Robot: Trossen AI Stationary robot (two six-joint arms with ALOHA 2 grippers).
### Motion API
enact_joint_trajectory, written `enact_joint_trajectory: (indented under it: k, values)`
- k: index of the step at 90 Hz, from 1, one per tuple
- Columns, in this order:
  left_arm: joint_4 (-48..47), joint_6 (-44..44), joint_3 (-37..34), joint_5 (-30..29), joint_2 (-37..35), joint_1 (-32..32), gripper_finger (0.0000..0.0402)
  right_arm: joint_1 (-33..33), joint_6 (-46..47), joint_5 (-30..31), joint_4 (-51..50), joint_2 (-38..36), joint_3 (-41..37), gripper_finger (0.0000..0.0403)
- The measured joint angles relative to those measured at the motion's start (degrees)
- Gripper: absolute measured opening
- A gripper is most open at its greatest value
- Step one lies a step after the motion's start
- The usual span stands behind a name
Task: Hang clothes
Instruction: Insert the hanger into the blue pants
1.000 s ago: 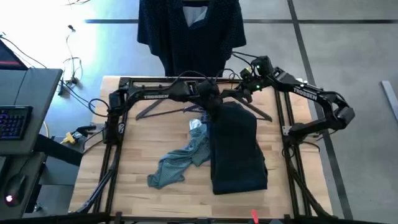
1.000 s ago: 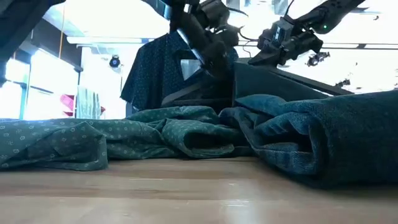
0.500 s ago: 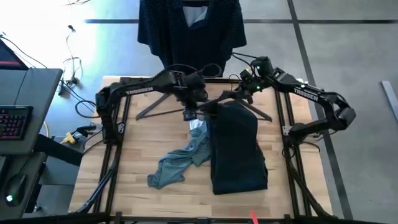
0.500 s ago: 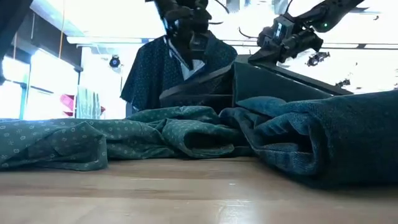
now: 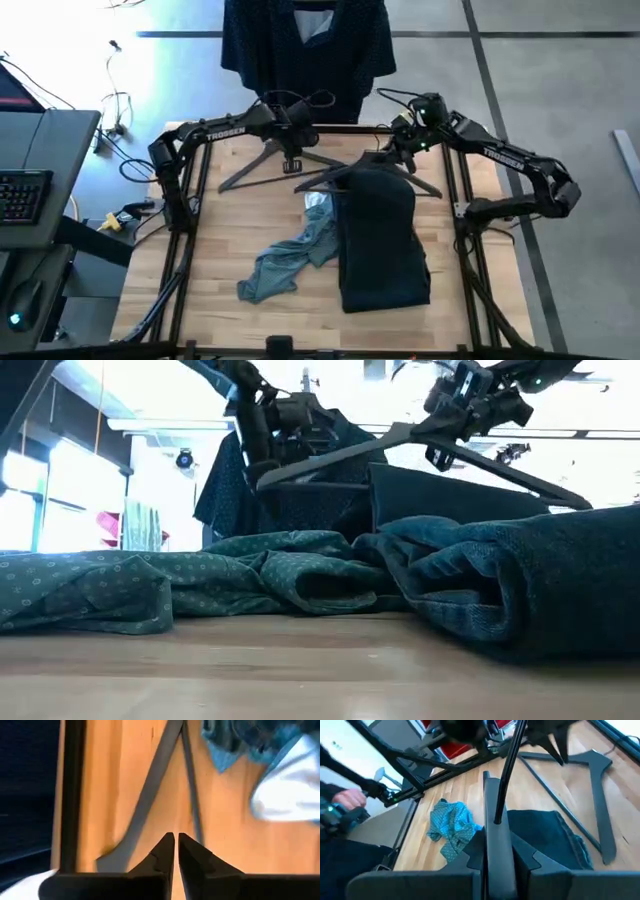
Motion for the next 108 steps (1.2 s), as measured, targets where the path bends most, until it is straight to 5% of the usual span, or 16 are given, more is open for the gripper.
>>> enact_joint_trajectory:
  k: [12, 21, 52, 75, 86, 108]
  values:
    - [1.11, -4.37, -0.14, 20.45, -0.04, 0.04, 0.0000, 4.46, -5.47, 6.63, -5.36, -0.44, 0.02, 0.0022]
    - [3.81, -10.44, -0.11, 27.93, -0.09, -1.12, 0.0000, 9.38, -5.98, 11.97, -7.50, -0.46, 0.02, 0.0022]
    - [24.32, -40.26, -0.09, 36.39, 1.61, -3.96, 0.0020, 23.54, -0.06, 22.49, -8.22, -1.50, 0.02, 0.0022]
    - [28.46, -63.17, -0.11, 48.39, 5.86, -4.42, 0.0114, 28.69, 1.74, 29.52, -8.80, -2.34, 0.02, 0.0022]
    - [26.62, -67.20, -0.16, 53.26, 7.08, -5.63, 0.0167, 28.82, 1.28, 29.87, -8.67, -2.34, 0.02, 0.0022]
    - [27.64, -65.44, -0.16, 44.34, 7.62, -10.53, 0.0234, 28.65, 0.86, 30.20, -7.24, -2.34, 0.02, 0.0022]
